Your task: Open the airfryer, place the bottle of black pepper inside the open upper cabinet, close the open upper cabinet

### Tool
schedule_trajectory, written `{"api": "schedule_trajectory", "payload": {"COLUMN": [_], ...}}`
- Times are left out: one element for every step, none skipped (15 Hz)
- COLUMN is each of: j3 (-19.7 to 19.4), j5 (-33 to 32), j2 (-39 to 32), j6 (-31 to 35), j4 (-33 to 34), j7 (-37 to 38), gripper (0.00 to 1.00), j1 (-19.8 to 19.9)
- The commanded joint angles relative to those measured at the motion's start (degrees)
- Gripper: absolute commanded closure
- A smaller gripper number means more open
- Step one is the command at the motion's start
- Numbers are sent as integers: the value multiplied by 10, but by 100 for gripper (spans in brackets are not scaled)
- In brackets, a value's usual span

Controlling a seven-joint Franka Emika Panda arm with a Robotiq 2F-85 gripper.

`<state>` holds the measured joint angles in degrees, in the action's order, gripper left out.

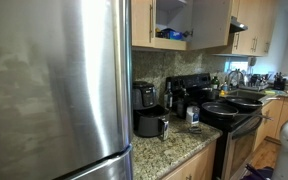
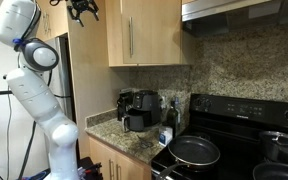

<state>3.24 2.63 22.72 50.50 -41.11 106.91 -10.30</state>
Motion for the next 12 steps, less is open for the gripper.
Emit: {"api": "schedule_trajectory", "payload": {"j3": [-86,0,1,1,-1,-6,-1,3,-6,-16,-29,-45], "j5": [30,0,0,0,0,-3,-15,-12,-8,1,12,17], "j2": [-52,0,-1,-2,-2,-6,-21,-30,-46,-63,-72,-74], "j6": [22,-5,-7,-8,-7,-11,-9,5,27,34,38,38], "j4": [27,-3,-5,-7,-9,-14,-4,7,29,54,69,78], "j7": [20,0,0,0,2,1,3,27,47,77,98,111], "gripper": [0,0,0,0,0,0,0,0,0,0,0,0], "j1": [-4,0,0,0,0,1,8,10,13,14,10,8]}}
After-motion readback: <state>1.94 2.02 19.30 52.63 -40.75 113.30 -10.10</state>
